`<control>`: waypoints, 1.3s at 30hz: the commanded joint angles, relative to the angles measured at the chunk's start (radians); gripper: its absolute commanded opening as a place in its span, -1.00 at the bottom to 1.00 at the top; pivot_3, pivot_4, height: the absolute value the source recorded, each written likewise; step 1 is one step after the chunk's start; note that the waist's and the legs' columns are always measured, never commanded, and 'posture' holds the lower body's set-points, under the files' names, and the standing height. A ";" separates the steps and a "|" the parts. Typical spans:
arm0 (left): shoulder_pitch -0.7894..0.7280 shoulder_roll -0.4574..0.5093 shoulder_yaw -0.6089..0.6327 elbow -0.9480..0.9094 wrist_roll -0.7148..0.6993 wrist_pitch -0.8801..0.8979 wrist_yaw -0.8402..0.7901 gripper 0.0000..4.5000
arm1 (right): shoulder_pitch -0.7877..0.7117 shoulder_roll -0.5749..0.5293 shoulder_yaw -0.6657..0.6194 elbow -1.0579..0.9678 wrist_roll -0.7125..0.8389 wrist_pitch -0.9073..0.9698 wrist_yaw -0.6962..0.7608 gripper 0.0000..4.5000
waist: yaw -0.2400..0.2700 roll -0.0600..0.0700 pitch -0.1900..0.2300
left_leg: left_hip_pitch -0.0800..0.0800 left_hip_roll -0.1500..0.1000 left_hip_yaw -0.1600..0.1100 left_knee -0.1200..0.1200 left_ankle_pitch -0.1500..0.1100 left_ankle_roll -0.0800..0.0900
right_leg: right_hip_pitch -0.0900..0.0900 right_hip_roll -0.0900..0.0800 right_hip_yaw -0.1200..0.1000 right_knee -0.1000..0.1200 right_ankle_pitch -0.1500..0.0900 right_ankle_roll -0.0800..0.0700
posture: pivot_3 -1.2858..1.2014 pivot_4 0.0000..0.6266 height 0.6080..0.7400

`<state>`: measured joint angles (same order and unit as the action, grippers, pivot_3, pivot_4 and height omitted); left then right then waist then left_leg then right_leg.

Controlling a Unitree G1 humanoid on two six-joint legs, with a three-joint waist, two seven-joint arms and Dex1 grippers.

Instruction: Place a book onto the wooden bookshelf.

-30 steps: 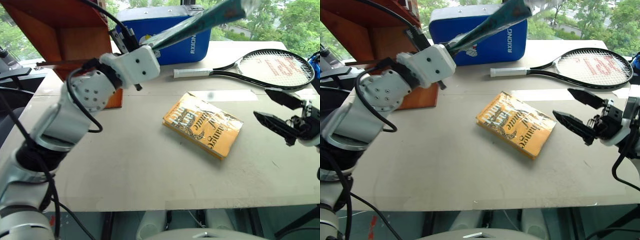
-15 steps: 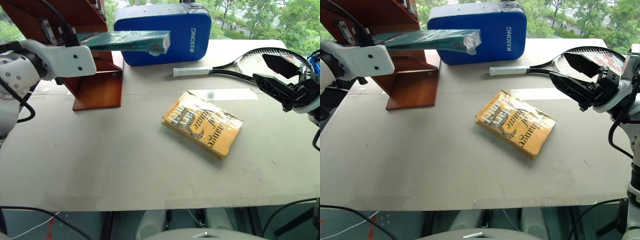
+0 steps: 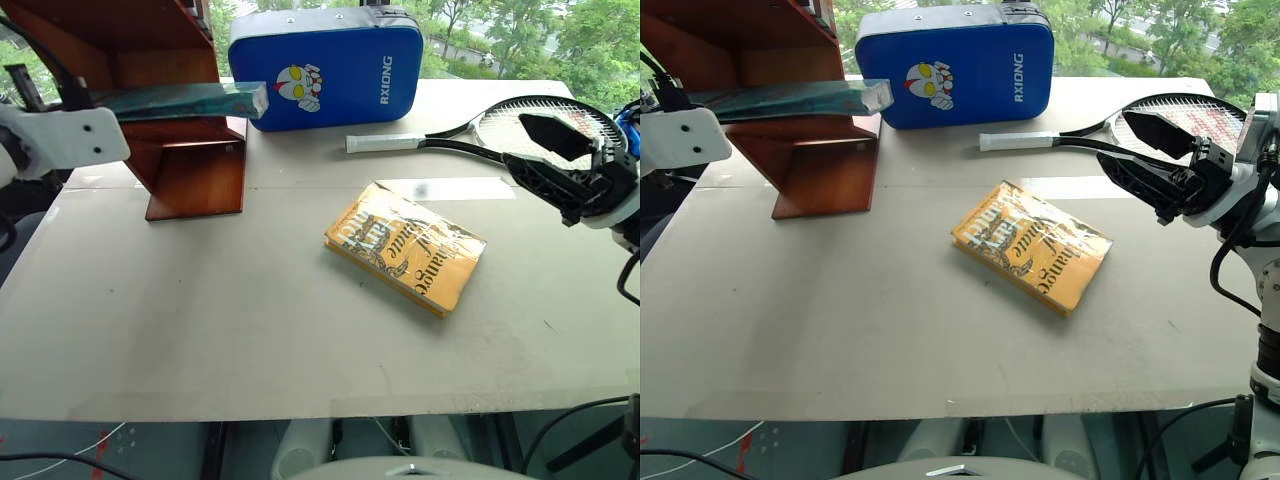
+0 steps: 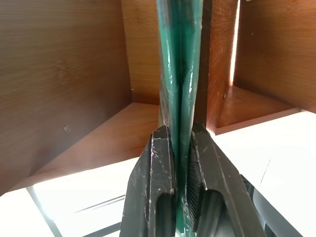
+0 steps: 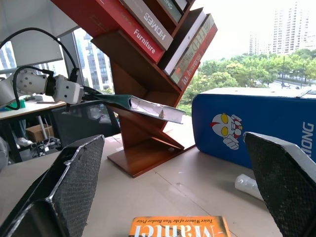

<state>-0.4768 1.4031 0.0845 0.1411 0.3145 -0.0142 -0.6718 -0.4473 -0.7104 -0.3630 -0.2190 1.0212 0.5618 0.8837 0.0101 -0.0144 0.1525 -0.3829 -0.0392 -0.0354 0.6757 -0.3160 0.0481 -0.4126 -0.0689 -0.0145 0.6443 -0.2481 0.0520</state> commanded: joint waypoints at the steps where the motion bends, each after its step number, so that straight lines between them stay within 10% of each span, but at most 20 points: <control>1: -0.019 0.027 0.035 0.031 0.023 0.024 0.000 -0.99 | 0.010 0.004 -0.028 -0.039 0.000 -0.019 0.001 1.00 | -0.005 0.000 0.000 | 0.000 0.000 0.000 0.000 0.000 0.000 | 0.000 0.000 0.000 0.000 0.000 0.000 | 0.03 -0.52 1.00; 12: 0.063 0.022 0.118 0.002 0.037 0.090 0.021 0.96 | 0.019 0.037 -0.014 -0.052 -0.005 -0.021 -0.010 1.00 | -0.024 0.000 0.000 | 0.000 0.000 0.000 0.000 0.000 0.000 | 0.000 -0.001 0.001 0.003 0.000 0.000 | 0.03 -0.52 1.00; 28: 0.375 -0.258 0.549 -0.292 -0.206 0.133 -0.093 0.96 | 0.042 0.057 -0.006 -0.037 -0.043 -0.024 0.018 1.00 | -0.022 0.000 -0.001 | 0.001 0.001 0.000 0.003 0.000 0.000 | -0.001 -0.004 0.004 0.001 0.000 0.000 | 0.03 -0.52 1.00; 39: 0.628 -0.771 0.266 -0.667 -0.612 0.437 -0.097 0.96 | 0.421 0.019 0.021 0.126 -0.468 -0.381 0.119 1.00 | 0.002 0.002 -0.007 | -0.001 0.001 0.000 0.011 -0.002 0.003 | 0.002 -0.005 0.005 0.002 0.001 0.000 | 0.03 -0.52 1.00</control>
<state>0.1119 0.6648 0.3888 -0.4241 -0.2455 0.4106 -0.7778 -0.0696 -0.6790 -0.3264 -0.1154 0.6578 0.3029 1.0101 0.0119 -0.0124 0.1450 -0.3828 -0.0381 -0.0353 0.6866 -0.3180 0.0507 -0.4109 -0.0735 -0.0092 0.6468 -0.2472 0.0524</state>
